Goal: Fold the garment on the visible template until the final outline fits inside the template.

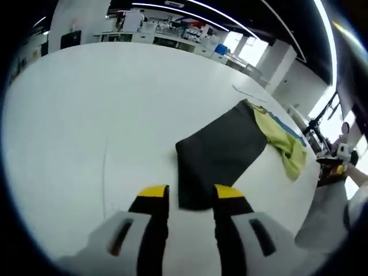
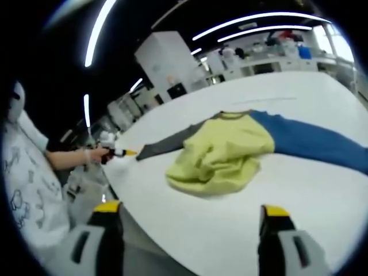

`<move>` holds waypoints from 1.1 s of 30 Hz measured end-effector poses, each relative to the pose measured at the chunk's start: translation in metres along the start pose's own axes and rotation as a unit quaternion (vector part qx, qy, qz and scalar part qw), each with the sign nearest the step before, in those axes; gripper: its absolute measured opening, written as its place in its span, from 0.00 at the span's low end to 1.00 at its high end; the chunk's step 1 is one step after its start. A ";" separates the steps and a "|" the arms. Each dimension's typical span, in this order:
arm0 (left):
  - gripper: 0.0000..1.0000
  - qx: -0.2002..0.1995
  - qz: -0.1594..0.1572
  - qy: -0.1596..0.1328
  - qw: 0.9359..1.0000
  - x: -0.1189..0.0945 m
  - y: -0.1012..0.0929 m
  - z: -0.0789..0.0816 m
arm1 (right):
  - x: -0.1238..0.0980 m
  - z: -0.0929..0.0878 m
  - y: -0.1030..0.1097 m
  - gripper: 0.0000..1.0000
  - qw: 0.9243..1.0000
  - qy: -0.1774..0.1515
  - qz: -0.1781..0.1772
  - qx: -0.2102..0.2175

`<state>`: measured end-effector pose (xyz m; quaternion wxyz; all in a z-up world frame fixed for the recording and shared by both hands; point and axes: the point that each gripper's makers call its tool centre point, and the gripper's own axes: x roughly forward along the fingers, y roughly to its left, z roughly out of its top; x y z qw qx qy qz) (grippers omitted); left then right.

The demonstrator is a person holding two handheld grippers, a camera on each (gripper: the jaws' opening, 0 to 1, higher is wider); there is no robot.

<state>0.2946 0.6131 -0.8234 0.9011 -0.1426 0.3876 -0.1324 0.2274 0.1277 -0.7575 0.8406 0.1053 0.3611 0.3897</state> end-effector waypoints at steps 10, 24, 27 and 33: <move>0.10 -0.006 0.007 0.009 1.000 0.005 0.003 -0.011 | -0.002 -0.001 -0.001 0.99 1.000 0.001 -0.003 0.004; 0.00 -0.055 0.059 -0.031 0.996 -0.007 0.031 -0.006 | -0.002 -0.005 0.000 0.99 1.000 0.003 -0.002 0.003; 0.00 -0.075 0.072 -0.043 0.994 -0.009 0.036 -0.006 | -0.001 -0.005 -0.001 0.99 1.000 0.004 -0.002 0.001; 0.00 -0.095 0.097 -0.058 0.989 -0.013 0.047 -0.008 | -0.001 -0.004 -0.001 0.99 1.000 0.004 -0.003 0.001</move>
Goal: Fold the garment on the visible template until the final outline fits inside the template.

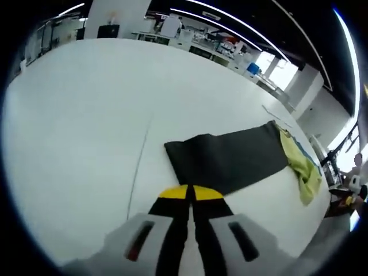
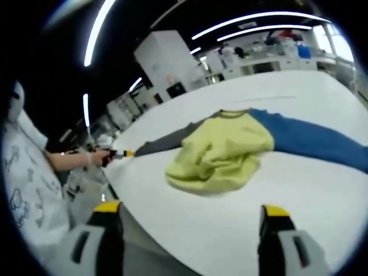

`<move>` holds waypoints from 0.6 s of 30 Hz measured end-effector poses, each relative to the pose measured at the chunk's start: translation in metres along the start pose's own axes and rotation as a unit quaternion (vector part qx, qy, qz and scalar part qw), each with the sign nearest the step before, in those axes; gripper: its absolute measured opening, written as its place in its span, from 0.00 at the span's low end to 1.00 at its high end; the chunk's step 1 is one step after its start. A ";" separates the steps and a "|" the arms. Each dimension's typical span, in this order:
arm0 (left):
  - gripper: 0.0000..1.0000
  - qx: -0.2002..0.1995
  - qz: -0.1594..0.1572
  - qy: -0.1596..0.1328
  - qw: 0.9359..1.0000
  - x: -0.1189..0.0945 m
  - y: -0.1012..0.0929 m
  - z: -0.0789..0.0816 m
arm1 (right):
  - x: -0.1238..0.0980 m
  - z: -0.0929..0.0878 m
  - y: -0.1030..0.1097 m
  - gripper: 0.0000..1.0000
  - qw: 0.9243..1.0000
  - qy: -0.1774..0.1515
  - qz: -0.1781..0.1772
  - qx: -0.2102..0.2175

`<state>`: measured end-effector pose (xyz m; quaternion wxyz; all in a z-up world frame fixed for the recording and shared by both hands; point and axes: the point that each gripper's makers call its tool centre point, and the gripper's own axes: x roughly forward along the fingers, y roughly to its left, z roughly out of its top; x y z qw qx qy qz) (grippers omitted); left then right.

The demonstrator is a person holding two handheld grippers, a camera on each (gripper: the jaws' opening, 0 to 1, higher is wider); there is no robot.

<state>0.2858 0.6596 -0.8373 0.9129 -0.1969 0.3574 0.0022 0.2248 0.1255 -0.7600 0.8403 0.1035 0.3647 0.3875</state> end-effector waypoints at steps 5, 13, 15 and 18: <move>0.00 -0.010 0.013 -0.003 1.000 0.000 -0.002 -0.005 | -0.001 -0.001 0.000 0.99 1.000 0.000 0.000 0.000; 0.00 -0.010 0.015 -0.007 1.000 0.001 -0.001 -0.004 | -0.002 -0.003 -0.001 0.99 1.000 -0.001 -0.002 0.004; 0.00 -0.005 0.015 -0.007 1.000 0.001 -0.001 -0.004 | -0.002 -0.004 0.000 0.99 1.000 -0.001 -0.002 0.004; 0.01 0.018 0.004 -0.005 1.000 0.003 0.000 -0.002 | -0.002 -0.004 0.000 0.99 1.000 -0.001 -0.002 0.003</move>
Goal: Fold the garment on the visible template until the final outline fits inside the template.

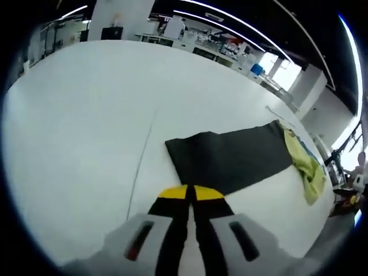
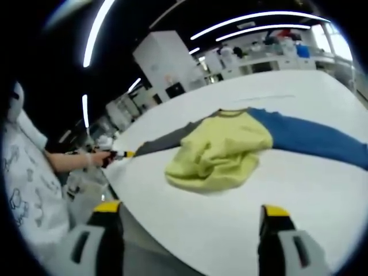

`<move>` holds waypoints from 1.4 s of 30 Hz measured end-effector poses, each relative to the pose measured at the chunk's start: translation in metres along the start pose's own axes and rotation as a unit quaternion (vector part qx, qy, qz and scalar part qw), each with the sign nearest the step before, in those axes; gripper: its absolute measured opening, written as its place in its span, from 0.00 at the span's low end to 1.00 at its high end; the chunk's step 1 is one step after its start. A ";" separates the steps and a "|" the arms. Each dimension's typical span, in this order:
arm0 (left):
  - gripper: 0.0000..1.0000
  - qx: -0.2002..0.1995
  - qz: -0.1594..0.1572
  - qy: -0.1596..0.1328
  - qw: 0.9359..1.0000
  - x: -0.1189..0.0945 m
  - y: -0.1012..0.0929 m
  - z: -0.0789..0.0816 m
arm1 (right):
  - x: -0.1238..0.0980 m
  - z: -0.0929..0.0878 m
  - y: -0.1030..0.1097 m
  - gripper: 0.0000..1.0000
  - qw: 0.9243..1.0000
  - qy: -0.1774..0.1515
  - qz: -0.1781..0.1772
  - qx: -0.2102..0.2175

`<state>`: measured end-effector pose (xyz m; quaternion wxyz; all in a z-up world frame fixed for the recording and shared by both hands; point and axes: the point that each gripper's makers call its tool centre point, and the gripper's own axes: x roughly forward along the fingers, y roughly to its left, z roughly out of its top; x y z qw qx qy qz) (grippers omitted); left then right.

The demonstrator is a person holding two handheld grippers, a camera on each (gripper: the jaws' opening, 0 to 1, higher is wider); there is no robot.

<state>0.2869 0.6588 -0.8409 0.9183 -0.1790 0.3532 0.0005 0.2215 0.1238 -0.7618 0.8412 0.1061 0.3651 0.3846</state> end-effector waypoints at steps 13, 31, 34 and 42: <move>0.62 0.028 -0.089 -0.050 0.994 -0.020 -0.042 0.012 | 0.003 0.001 0.001 0.99 1.000 -0.003 0.004 -0.001; 0.80 0.070 -0.226 -0.056 0.970 -0.042 -0.141 -0.003 | -0.001 0.015 -0.022 0.95 0.999 -0.040 -0.035 -0.004; 0.78 0.079 -0.226 -0.046 0.970 -0.042 -0.150 -0.012 | -0.003 0.017 -0.035 0.92 0.998 -0.046 -0.048 -0.006; 0.77 0.091 -0.258 -0.032 0.961 -0.050 -0.182 -0.034 | 0.004 0.022 -0.074 0.84 0.997 -0.033 -0.072 -0.011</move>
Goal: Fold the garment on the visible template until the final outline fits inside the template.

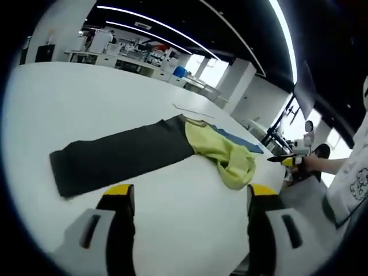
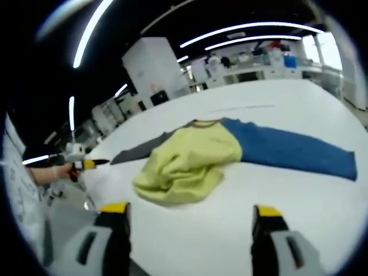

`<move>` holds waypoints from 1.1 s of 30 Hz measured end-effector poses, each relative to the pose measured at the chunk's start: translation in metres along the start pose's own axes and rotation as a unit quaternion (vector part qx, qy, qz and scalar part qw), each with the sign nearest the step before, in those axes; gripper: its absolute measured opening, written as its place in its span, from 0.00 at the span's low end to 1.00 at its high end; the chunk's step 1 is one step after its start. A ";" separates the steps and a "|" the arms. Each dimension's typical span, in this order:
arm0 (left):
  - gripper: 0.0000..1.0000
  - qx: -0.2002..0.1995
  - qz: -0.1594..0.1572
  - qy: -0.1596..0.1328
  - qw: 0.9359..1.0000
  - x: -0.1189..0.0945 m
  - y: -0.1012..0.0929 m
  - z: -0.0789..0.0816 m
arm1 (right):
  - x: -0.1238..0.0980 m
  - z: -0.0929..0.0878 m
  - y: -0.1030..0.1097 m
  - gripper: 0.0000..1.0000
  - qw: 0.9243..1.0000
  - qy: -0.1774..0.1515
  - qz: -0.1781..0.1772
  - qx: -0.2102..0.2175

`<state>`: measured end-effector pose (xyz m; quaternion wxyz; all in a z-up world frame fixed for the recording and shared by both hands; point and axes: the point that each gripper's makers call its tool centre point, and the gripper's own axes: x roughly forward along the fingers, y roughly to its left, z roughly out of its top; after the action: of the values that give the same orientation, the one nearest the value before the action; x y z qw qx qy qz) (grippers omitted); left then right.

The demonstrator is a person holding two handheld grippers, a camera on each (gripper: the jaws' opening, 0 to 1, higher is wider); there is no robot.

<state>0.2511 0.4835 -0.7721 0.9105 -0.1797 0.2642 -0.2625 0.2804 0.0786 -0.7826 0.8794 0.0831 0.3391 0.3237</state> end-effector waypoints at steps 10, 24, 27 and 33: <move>0.74 -0.009 -0.020 0.008 1.000 0.007 -0.033 -0.019 | 0.035 0.029 -0.025 0.60 0.999 -0.009 -0.024 -0.021; 0.71 -0.018 -0.019 -0.007 1.000 0.001 -0.048 -0.027 | 0.078 0.024 -0.038 0.40 0.998 0.040 -0.042 -0.030; 0.71 -0.025 -0.017 -0.011 0.999 -0.002 -0.048 -0.030 | 0.089 0.024 -0.047 0.36 0.997 0.046 -0.050 -0.026; 0.70 -0.038 -0.006 -0.015 0.999 -0.007 -0.047 -0.035 | 0.105 0.023 -0.047 0.27 0.997 0.061 -0.046 -0.027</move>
<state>0.2082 0.4431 -0.7756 0.9052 -0.2201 0.2594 -0.2549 0.3781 0.1094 -0.8398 0.8730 0.0233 0.3867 0.2964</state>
